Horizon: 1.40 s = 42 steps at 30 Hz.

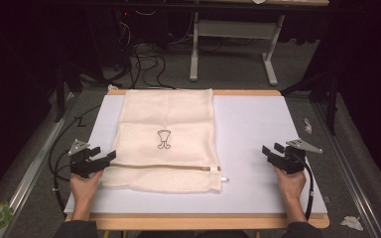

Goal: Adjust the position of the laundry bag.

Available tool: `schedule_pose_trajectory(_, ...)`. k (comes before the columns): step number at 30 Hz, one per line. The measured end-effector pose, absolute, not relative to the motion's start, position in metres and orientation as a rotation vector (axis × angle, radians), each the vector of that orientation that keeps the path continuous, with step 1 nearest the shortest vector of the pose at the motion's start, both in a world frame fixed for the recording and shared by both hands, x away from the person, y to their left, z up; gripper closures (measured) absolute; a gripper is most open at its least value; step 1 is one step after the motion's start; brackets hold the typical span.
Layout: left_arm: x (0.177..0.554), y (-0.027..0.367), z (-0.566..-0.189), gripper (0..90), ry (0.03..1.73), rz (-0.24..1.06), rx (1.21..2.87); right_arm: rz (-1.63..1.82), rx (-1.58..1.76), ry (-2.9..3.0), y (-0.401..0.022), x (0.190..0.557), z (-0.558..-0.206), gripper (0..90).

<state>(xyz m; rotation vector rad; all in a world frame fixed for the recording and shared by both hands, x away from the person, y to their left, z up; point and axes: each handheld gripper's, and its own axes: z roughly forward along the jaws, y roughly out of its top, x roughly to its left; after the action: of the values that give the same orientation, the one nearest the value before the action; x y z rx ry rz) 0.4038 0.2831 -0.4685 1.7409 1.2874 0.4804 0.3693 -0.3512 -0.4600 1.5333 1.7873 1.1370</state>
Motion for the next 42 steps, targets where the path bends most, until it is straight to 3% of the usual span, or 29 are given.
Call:
schedule_pose_trajectory(19,0.396,0.273,-0.460,27.5,1.274,0.470,1.784,1.199,1.485,1.932,-0.311,0.367,-0.453,44.4)
schedule_pose_trajectory(42,0.405,0.268,-0.467,25.2,1.393,0.379,1.858,1.196,1.411,2.178,-0.237,0.376,-0.455,46.2)
